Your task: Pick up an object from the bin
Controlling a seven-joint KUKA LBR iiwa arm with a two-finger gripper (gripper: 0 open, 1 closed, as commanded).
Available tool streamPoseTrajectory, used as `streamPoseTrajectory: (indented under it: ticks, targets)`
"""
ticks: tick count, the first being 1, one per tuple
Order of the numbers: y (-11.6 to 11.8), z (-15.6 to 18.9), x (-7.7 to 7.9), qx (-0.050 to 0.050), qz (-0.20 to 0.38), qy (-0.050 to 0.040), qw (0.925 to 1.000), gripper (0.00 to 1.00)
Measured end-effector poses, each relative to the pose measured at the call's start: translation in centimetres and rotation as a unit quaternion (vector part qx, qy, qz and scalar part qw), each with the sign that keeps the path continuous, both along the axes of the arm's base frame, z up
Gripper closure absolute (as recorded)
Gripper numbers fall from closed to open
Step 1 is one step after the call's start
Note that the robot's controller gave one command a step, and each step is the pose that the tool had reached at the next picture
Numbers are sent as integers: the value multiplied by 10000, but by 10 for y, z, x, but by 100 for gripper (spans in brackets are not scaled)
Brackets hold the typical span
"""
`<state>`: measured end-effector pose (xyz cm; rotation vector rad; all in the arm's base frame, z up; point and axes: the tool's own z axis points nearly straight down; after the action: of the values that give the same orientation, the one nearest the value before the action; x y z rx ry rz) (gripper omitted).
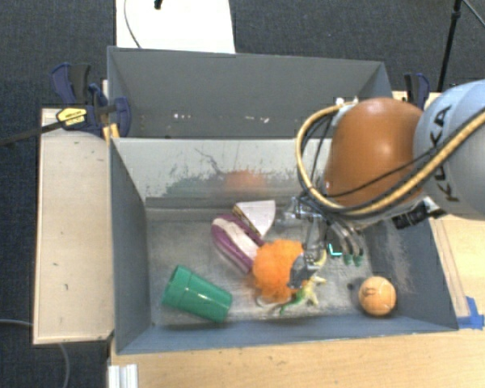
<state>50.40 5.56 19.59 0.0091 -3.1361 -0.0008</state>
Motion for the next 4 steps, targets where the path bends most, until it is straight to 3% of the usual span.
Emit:
streamPoseTrajectory:
  ticks: [1,2,3,4]
  targets:
    - [0,4,2,2,-8,-40,10000,0]
    - [-7,-22,2,5,313,-74,9995,0]
    - [-1,-88,7,5,89,-70,9999,0]
    - [-23,-122,-16,15,-893,-103,9960,100]
